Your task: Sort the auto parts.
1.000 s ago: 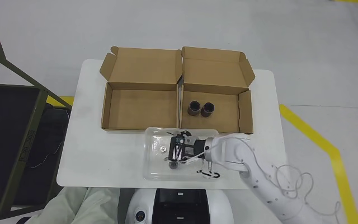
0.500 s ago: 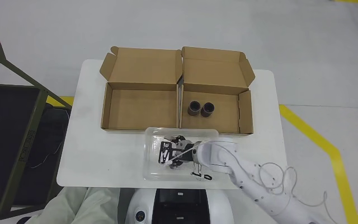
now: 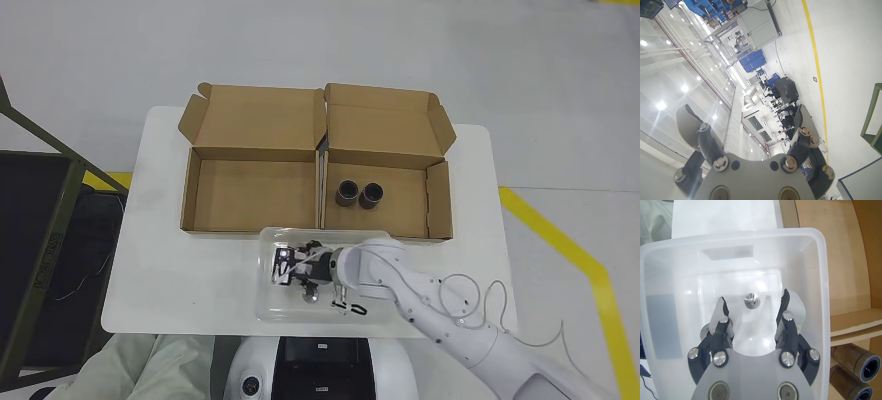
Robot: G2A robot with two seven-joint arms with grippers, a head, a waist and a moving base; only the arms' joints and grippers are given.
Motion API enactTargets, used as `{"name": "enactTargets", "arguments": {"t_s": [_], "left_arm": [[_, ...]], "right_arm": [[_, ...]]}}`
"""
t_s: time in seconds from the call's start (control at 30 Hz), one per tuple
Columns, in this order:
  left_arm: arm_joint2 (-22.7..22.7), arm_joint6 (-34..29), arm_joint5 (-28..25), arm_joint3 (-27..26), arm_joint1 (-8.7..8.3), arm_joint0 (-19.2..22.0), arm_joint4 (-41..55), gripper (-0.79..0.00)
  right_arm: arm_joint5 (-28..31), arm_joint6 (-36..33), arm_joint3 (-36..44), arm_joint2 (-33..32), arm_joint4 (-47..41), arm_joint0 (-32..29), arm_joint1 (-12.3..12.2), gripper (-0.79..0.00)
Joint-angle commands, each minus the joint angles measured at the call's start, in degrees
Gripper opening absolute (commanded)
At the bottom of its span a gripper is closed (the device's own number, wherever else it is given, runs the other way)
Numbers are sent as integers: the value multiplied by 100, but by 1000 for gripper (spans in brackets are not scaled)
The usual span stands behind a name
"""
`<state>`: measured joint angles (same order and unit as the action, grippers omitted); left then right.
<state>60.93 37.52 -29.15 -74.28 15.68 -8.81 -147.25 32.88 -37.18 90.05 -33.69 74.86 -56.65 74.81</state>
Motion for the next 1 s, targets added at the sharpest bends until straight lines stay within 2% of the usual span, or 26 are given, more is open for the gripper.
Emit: {"name": "enactTargets", "arguments": {"t_s": [0.0, 0.13, 0.33, 0.43, 0.57, 0.67, 0.77, 0.8, 0.97], "left_arm": [[0, 0, 0, 0, 0, 0, 0, 0], [0, 0, 0, 0, 0, 0, 0, 0], [0, 0, 0, 0, 0, 0, 0, 0], [0, 0, 0, 0, 0, 0, 0, 0], [0, 0, 0, 0, 0, 0, 0, 0], [0, 0, 0, 0, 0, 0, 0, 0], [0, 0, 0, 0, 0, 0, 0, 0], [0, 0, 0, 0, 0, 0, 0, 0], [0, 0, 0, 0, 0, 0, 0, 0]], "right_arm": [[-22, -13, -93, 43, -10, 56, 36, -246], [-47, -37, -237, 119, -32, 130, 100, -296], [15, -87, -388, 203, -79, 208, 172, -317], [77, -145, -439, 229, -78, 252, 198, -394], [122, -185, -510, 240, -105, 284, 225, -434], [160, -214, -532, 239, -122, 299, 239, -536], [207, -259, -517, 237, -119, 306, 247, -730], [214, -274, -506, 231, -124, 305, 249, -770], [268, -330, -376, 182, -110, 304, 244, -785]]}}
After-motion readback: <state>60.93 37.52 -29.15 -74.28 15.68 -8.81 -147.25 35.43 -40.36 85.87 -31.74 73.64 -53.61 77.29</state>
